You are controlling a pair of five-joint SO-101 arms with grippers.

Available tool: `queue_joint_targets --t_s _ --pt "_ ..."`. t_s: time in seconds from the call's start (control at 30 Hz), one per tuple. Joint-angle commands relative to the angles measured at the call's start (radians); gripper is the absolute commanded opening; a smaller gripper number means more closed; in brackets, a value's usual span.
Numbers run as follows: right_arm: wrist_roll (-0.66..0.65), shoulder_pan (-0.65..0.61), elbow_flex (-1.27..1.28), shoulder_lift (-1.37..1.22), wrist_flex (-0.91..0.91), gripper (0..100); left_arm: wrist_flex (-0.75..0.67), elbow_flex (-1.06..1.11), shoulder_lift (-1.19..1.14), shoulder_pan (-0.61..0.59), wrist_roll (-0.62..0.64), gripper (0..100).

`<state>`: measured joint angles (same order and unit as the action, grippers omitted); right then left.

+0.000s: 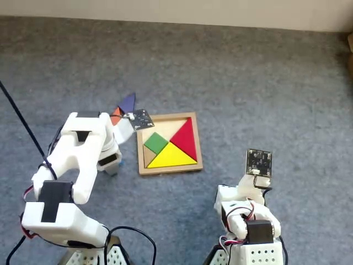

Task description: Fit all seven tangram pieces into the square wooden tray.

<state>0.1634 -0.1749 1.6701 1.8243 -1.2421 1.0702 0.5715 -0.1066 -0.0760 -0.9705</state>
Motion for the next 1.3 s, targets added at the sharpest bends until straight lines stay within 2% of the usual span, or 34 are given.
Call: queue_joint_targets --t_s 0.0,0.1,0.27,0.33,0.43,0.57,0.63,0.77,0.87,1.07,1.27 --pt "0.008 0.007 0.120 0.021 -0.010 0.5 -0.008 -0.065 0.002 0.033 0.021 9" --pt "0.008 0.007 0.120 0.021 -0.010 0.5 -0.005 -0.056 0.041 0.033 0.023 6" --pt "0.008 0.007 0.120 0.021 -0.010 0.5 0.118 -0.058 0.156 0.039 0.023 5" --pt "0.008 0.007 0.120 0.021 -0.010 0.5 0.140 -0.058 0.206 0.044 0.066 5" --pt "0.008 0.007 0.120 0.021 -0.010 0.5 0.144 -0.058 0.269 0.038 0.153 12" --pt "0.008 0.007 0.120 0.021 -0.010 0.5 0.175 -0.056 0.311 -0.025 0.157 25" --pt "0.008 0.007 0.120 0.021 -0.010 0.5 0.170 -0.056 0.314 -0.068 0.153 26" --pt "0.008 0.007 0.120 0.021 -0.010 0.5 0.167 -0.019 0.311 -0.156 -0.018 26" --pt "0.008 0.007 0.120 0.021 -0.010 0.5 0.100 0.062 0.311 -0.186 -0.092 26" --pt "0.008 0.008 0.120 0.021 -0.010 0.5 -0.094 0.183 0.311 -0.185 -0.092 26" --pt "0.008 0.008 0.120 0.021 -0.010 0.5 -0.143 0.199 0.308 -0.188 -0.091 26"
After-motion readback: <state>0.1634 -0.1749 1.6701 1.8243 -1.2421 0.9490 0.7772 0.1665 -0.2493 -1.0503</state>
